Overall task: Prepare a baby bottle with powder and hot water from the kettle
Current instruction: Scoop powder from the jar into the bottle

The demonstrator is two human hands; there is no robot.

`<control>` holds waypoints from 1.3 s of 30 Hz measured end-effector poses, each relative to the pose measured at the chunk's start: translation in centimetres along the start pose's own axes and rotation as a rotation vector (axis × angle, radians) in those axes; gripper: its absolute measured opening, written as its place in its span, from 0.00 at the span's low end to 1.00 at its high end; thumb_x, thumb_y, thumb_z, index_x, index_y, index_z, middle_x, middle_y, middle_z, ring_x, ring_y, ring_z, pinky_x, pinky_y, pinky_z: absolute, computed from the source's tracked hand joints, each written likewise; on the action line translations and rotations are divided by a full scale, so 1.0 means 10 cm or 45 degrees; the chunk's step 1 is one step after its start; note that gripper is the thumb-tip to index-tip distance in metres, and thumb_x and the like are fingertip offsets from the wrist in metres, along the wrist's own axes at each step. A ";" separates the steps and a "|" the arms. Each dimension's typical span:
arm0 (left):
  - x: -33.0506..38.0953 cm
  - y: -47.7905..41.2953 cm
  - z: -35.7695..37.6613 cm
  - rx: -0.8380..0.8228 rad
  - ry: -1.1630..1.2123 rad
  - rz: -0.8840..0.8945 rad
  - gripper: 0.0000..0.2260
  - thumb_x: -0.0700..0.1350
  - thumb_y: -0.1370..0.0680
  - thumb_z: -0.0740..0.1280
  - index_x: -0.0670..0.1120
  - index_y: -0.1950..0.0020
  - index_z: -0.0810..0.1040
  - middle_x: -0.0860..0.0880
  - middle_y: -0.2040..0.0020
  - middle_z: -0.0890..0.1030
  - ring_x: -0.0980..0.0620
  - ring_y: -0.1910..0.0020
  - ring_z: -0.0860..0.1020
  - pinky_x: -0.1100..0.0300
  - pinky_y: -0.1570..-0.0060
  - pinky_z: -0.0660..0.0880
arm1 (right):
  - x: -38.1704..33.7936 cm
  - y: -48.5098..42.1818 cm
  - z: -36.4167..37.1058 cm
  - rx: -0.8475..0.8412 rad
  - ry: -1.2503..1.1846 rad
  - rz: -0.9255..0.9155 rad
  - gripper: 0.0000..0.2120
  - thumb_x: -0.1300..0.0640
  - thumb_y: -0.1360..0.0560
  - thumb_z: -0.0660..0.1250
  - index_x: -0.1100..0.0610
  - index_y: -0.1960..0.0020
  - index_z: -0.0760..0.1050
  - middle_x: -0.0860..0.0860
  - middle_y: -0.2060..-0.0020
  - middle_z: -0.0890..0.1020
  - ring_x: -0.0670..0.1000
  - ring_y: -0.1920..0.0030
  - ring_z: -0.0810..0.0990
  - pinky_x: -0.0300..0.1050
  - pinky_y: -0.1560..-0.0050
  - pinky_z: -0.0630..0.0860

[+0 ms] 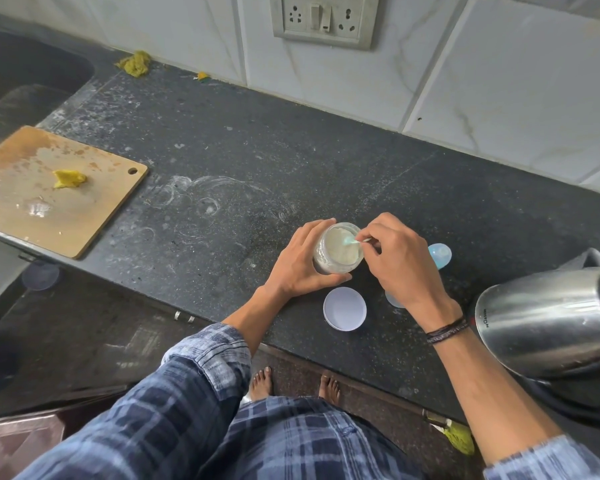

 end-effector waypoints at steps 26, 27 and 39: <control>0.01 0.01 0.00 -0.011 0.011 -0.004 0.46 0.68 0.34 0.77 0.54 0.22 0.63 0.55 0.27 0.69 0.54 0.29 0.68 0.60 0.32 0.66 | 0.10 -0.08 0.28 -0.094 -0.088 0.238 0.05 0.58 0.24 0.77 0.55 0.49 0.88 0.51 0.52 0.88 0.52 0.52 0.81 0.48 0.51 0.77; 0.01 0.01 0.00 -0.015 0.010 -0.006 0.46 0.68 0.34 0.77 0.54 0.22 0.63 0.55 0.27 0.69 0.54 0.29 0.68 0.59 0.32 0.67 | 0.10 -0.08 0.28 -0.092 -0.122 0.258 0.04 0.58 0.25 0.78 0.55 0.50 0.88 0.51 0.53 0.88 0.51 0.54 0.81 0.46 0.52 0.76; 0.01 0.00 -0.01 -0.017 0.015 -0.018 0.46 0.67 0.34 0.78 0.54 0.22 0.63 0.55 0.27 0.69 0.54 0.29 0.69 0.57 0.32 0.69 | 0.04 0.01 0.17 -0.069 -0.302 0.311 0.04 0.59 0.27 0.79 0.56 0.53 0.88 0.50 0.56 0.88 0.50 0.58 0.83 0.52 0.51 0.81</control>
Point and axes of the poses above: each hand's wrist, its own y-axis away from the middle knuckle, its own z-axis out of the palm, x = y × z, the point moved 3 cm from there along -y, towards the middle knuckle
